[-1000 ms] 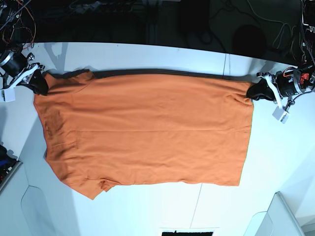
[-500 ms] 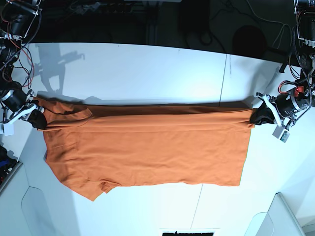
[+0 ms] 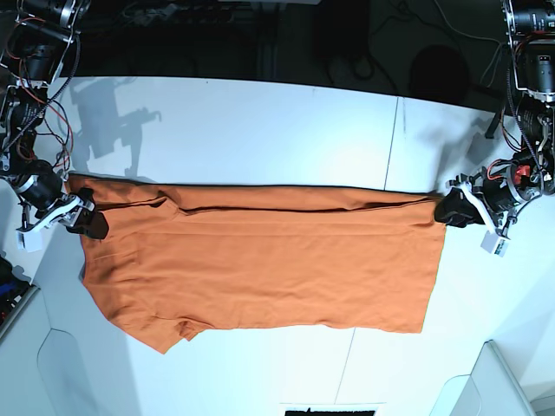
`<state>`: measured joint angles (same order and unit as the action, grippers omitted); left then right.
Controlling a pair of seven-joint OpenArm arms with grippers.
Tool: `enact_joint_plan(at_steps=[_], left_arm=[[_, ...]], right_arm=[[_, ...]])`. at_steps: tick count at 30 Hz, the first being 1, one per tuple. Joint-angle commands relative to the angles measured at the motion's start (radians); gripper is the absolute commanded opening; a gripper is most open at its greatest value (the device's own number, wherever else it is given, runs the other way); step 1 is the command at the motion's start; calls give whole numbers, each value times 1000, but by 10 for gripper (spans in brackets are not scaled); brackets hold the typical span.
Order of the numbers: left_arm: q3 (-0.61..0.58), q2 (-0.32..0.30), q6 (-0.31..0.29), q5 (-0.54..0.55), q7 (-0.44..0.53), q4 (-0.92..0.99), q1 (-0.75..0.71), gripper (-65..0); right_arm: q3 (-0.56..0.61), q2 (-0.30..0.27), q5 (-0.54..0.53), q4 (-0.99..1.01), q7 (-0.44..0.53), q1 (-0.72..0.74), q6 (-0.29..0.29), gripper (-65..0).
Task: Layout the t-shirt on the table in an organized manner, then fold the t-shirt properly
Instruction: 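Lift the grasped side edge and fold it over toward the shirt's middle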
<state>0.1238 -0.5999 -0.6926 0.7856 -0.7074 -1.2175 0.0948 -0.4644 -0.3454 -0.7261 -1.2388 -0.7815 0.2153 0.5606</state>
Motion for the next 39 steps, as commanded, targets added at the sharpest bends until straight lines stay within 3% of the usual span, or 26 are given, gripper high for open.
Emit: enact_joint_plan(at_steps=[1,10,14,16,25,32,39], left_arm=[[19,-32,-6,50,10,-24,21,-383],[211,-43,-6,312,-192,-47,-31,-382],[228,-38,-6,351,-194,-47,-71,-267],[228,-20,-6,346,-194,-47,-81,-234],[228,59,-6,243,-142,-27,-84,-233],[228,81,-2,67,5,-26,-75,-233],[228,87,15,48,48,-26,-75,-233]], right_arm=[[-31,-20,-22,-27,6,21,-3,-325],[-219,-42,-29,-44,-43,-67,-11,-325],[-214,-34,-12,-41,-9,-146,-26,-325],[-214,-32,-14,-39,13,-172,-26,-325],[-153,26,-18,-38,48,-174,-26,-325],[-108,63,-3,-38,79,-174,-34,-325],[-108,64,-14,-38,78,-156,-34,-325]])
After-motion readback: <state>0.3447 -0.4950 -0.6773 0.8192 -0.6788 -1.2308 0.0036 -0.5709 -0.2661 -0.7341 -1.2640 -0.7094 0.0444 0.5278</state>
